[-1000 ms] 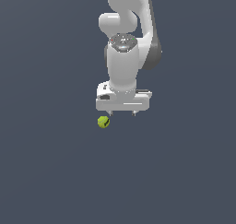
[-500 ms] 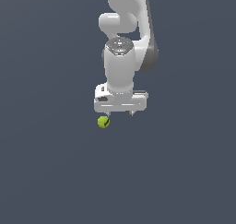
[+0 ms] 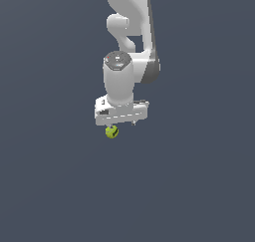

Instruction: Pick up the object and move it to a goal position.

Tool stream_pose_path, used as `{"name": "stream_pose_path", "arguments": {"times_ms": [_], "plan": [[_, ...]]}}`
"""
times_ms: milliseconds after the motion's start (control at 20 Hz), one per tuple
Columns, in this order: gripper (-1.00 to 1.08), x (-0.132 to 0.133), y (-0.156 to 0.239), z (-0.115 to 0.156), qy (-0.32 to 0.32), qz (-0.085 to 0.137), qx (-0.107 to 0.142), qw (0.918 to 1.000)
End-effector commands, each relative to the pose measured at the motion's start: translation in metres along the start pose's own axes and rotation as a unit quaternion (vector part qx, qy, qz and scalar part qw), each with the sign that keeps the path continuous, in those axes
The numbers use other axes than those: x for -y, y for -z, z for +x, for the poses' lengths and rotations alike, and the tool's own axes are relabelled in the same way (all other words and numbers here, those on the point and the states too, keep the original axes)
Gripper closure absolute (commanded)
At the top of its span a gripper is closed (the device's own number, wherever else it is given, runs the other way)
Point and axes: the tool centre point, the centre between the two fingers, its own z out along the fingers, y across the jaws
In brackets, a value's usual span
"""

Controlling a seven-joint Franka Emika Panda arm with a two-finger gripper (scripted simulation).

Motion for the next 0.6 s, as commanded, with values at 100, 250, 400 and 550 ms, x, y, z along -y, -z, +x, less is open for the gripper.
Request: {"name": "stream_pose_path", "arguments": {"times_ms": [100, 250, 400, 550], "plan": [[-0.92, -0.018, -0.019, -0.015, 0.044, -0.001, 0.005, 0.999], [-0.92, -0.028, -0.031, -0.024, 0.072, -0.001, 0.009, 0.9974], [-0.92, -0.036, -0.04, -0.033, 0.094, -0.001, 0.011, 0.9955], [-0.92, -0.042, -0.048, -0.039, 0.112, -0.001, 0.013, 0.9936]]}}
